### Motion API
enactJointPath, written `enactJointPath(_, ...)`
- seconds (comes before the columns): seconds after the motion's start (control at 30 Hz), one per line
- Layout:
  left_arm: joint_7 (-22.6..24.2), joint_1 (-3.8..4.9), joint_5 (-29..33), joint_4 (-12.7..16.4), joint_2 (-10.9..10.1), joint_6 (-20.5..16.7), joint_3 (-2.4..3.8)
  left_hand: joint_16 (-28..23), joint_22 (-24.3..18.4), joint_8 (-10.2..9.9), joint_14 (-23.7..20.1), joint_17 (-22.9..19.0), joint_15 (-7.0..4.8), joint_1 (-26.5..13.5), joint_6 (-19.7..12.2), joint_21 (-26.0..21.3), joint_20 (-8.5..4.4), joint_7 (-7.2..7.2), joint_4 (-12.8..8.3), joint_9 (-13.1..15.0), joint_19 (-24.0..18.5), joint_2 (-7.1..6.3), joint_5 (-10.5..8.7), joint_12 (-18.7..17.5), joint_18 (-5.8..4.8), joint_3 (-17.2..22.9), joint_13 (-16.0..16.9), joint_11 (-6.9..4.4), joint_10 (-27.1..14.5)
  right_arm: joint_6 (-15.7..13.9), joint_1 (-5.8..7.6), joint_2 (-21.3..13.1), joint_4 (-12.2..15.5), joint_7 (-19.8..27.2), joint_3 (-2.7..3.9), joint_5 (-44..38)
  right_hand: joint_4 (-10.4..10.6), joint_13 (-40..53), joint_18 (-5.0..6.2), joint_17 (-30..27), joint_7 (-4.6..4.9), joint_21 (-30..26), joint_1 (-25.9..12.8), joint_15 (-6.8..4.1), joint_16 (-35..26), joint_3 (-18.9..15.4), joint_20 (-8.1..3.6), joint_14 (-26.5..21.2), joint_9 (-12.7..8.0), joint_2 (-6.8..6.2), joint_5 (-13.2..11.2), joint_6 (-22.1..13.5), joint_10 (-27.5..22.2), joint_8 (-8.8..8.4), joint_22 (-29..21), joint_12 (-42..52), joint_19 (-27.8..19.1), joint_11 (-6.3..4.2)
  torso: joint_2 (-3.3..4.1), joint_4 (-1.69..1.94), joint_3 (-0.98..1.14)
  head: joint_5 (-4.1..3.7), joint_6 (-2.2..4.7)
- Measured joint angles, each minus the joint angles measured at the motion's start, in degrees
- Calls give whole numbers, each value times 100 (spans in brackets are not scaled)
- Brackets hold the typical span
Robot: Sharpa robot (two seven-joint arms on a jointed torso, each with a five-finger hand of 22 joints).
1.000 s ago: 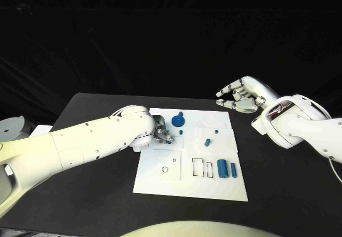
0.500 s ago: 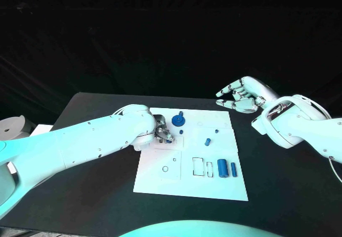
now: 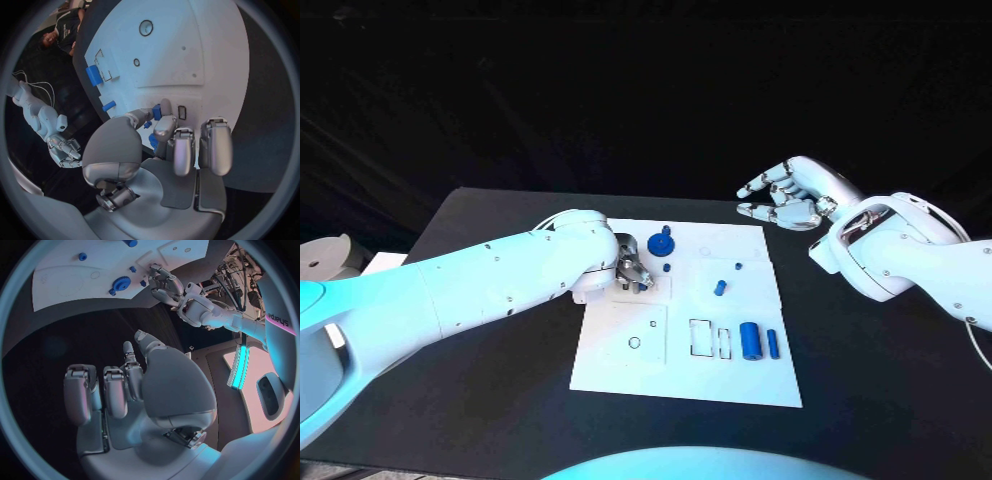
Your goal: Assemble the parts on the task board
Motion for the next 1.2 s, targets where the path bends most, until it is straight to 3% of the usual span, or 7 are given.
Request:
enactJointPath(0.4,-13,9,-2,-65,43,71,4,0,0,-66,2,0,-43,-183,85,0,-20,-23,-80,-92,-21,118,-1,66,1,-77,96,-19,40,61,-3,2,-1,0,0,0,0,0,0,0,0,0,0,0,0,0,0,0,-5,0,23,0,0,0,-1,0,0,0,0,4,-3,-27,-8)
enactJointPath(0.67,-1,4,4,-57,21,66,5,0,0,-93,2,0,-43,-364,155,0,-20,-76,-274,-170,-21,13,-1,119,0,-219,150,-40,59,87,-7,2,-5,0,0,-1,0,0,0,-1,0,0,0,0,0,0,0,0,-5,0,23,0,0,0,-2,0,0,0,-1,8,-4,-34,-17)
enactJointPath(0.9,1,-19,21,3,-48,59,-2,0,0,-110,2,5,-42,-554,248,37,-41,-124,20,-367,0,-156,-38,155,1,-987,217,-63,93,100,-10,0,-8,0,0,-1,17,0,0,4,0,0,0,0,-22,-17,0,0,-5,0,22,0,0,0,-2,0,0,0,-1,7,-2,-41,-20)
enactJointPath(0.93,1,-20,22,7,-52,59,-2,0,0,-110,2,5,-43,-593,265,37,-41,-108,77,-377,0,-167,-120,155,1,-1122,229,-59,120,102,-10,-1,-8,0,0,-1,17,0,0,4,0,0,0,0,-22,-17,0,0,-5,0,22,0,0,0,-2,0,0,0,-1,8,-2,-42,-20)
enactJointPath(1.03,2,-31,33,55,-107,53,4,0,0,-111,2,4,-83,-597,298,61,-62,-136,272,-433,-21,-171,-946,184,1,-1557,263,-78,140,106,-12,-5,-10,0,0,-1,17,0,0,4,0,0,0,0,-22,-17,0,0,-5,0,22,0,0,0,-3,-29,0,0,-2,8,-1,-43,-20)
enactJointPath(1.2,3,-43,50,128,-207,32,28,0,0,-170,1,4,-84,-487,330,61,-62,-128,499,-524,-21,-67,-1513,185,1,-1990,281,-78,140,109,-14,-10,-15,-1,0,-1,64,0,0,4,17,0,-38,0,-22,-64,16,0,-4,-38,22,-17,0,0,-3,-29,16,0,-4,9,1,-48,-20)
